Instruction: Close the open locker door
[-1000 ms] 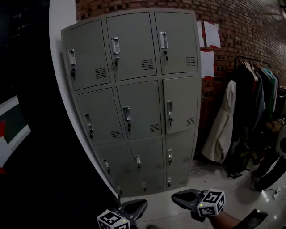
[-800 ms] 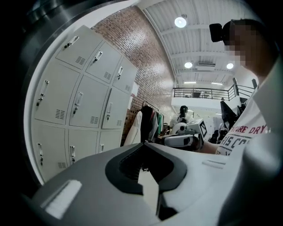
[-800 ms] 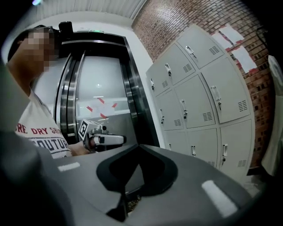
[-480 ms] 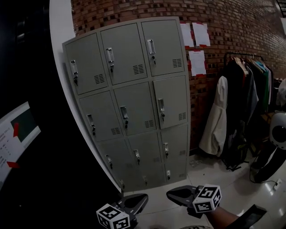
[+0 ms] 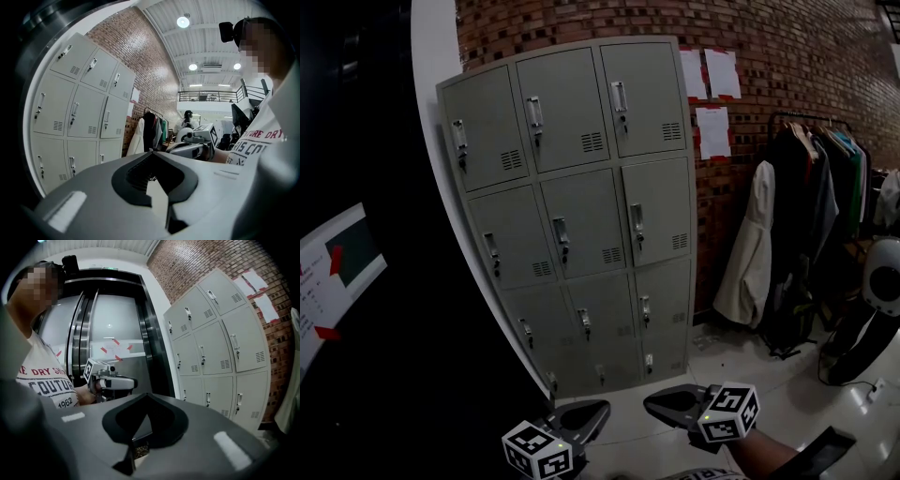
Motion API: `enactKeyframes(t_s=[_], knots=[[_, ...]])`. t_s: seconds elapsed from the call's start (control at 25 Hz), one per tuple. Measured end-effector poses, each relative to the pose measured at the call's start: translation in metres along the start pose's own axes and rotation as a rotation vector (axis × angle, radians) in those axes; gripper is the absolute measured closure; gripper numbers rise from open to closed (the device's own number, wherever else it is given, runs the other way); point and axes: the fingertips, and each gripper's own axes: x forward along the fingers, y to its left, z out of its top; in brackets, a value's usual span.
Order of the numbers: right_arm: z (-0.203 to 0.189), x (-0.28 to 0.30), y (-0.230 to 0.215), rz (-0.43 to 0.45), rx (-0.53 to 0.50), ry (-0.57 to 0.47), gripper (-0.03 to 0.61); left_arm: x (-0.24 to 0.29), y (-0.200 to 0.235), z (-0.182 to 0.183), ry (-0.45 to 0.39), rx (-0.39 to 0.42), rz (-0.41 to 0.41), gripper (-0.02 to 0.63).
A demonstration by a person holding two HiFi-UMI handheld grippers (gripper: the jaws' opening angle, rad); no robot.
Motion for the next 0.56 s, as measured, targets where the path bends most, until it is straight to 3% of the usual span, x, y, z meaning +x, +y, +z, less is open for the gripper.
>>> enactKeyframes(t_s=[0.56], knots=[[-0.0078,0.0063,0.0077,0.008,0.006,0.015,0.584,-0.0053,-0.0009,-0.0073,0.004,-0.010,-0.009,0.609]])
